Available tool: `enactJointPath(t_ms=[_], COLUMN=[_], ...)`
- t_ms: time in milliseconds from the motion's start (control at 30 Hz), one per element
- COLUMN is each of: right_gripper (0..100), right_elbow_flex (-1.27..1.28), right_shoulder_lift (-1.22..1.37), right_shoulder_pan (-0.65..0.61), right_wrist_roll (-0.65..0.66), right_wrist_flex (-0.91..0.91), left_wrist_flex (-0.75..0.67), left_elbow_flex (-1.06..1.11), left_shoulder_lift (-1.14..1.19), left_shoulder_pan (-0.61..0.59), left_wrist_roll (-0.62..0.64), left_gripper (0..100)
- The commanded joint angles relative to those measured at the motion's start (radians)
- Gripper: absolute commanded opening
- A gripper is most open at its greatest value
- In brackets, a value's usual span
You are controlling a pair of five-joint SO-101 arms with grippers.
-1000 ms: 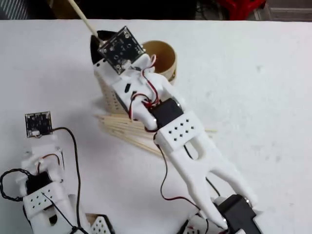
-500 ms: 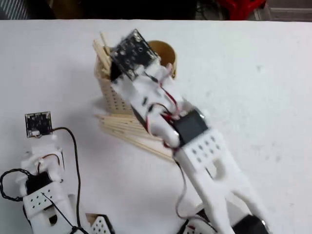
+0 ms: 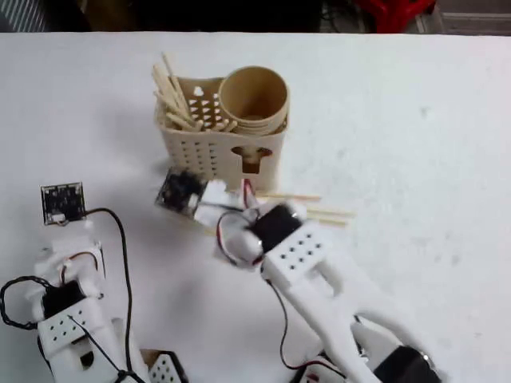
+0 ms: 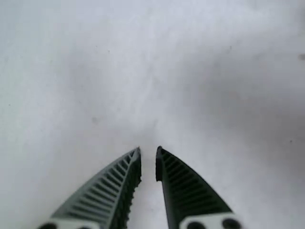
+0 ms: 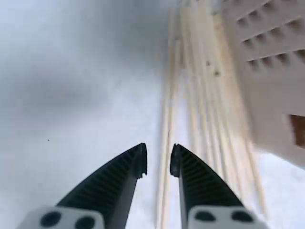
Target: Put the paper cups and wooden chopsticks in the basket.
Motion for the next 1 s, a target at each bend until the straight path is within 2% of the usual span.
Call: enactJointPath(t_ms=[0,233,433,633,767,967], right_gripper=[9.4,9.3,9.1,8.9,1.2,1.7], right_elbow_flex=[0.068,0.005,-0.040,-0.040,-0.041,-0.041], right_shoulder_lift=[0.073,0.325,0.441,0.495,0.506,0.453], right_shoulder_pan=[-0.013,-0.012,0.004,0.028,0.028,0.028], right_wrist_roll=[0.020,0.018,0.011,0.018,0.018,0.015], right_wrist_flex=[-0.166,-0.260,-0.305,-0.329,-0.331,-0.266], left_wrist_flex=[-0.025,-0.025,-0.025,-0.025,-0.025,-0.025], left_elbow_flex=[-0.003,-0.003,-0.003,-0.003,-0.003,-0.003], left_shoulder_lift=[-0.013,-0.013,-0.013,-0.013,-0.013,-0.013], left_shoulder_pan=[0.013,0.013,0.013,0.012,0.012,0.012], left_wrist_roll=[-0.006,-0.008,-0.008,-0.008,-0.008,-0.008], left_gripper=[8,8,8,8,8,8])
